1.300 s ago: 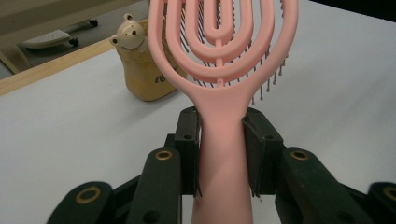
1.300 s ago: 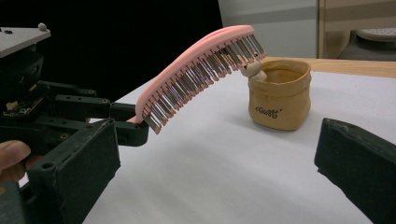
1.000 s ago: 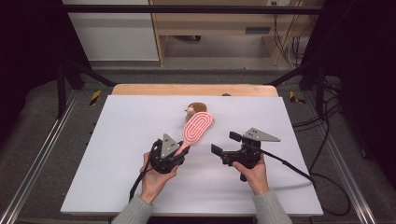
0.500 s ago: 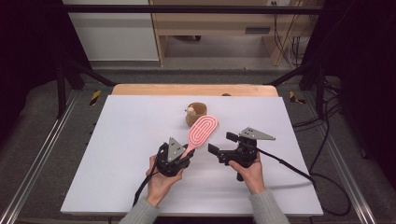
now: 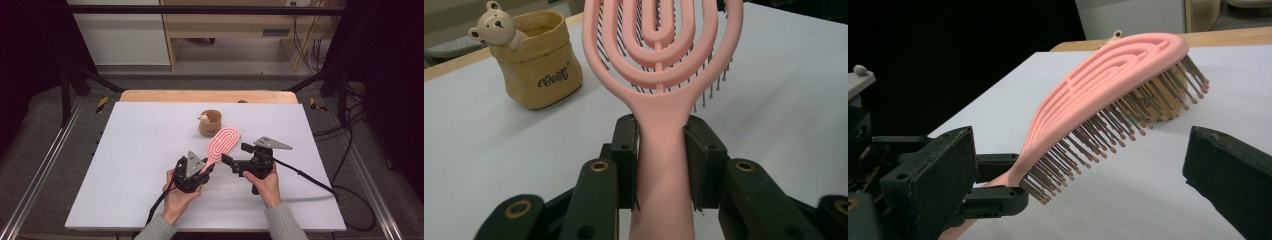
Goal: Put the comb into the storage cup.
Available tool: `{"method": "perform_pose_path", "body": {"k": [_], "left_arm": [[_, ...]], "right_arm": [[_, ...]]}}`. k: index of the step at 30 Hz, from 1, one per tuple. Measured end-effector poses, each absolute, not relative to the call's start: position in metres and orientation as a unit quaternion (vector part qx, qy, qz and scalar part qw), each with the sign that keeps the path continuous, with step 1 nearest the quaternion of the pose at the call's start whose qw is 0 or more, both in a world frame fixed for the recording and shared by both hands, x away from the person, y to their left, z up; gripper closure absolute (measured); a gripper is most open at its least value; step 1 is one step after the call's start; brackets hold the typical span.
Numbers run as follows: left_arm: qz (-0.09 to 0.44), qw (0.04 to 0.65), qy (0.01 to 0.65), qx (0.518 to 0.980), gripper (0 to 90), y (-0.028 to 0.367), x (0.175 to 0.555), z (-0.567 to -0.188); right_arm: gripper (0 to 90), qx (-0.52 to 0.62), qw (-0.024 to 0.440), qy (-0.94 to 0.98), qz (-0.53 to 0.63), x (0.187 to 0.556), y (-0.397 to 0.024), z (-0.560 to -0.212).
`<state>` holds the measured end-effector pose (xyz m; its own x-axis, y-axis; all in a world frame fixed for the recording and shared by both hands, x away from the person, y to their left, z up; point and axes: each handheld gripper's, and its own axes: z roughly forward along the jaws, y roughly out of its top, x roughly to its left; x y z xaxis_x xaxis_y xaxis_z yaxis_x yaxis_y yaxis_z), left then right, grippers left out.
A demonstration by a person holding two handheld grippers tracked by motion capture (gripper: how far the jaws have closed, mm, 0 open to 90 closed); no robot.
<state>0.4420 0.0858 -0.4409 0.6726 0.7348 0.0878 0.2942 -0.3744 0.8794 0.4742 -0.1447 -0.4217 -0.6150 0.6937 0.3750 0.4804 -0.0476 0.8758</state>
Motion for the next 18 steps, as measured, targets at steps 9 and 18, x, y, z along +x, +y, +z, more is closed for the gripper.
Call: {"method": "perform_pose_path", "body": {"k": [9,18], "left_arm": [[0.243,0.456,0.321,0.794,69.2,0.0828,0.4397,-0.4412],[0.242,0.46,0.316,0.794,69.2,0.0788,0.4366,-0.4412]], "right_arm": [[2.3,0.44,0.084,0.683,0.577,0.4756,-0.1427,-0.4242],[5.0,0.45,0.074,0.677,0.578,0.4768,-0.1425,-0.4236]]}}
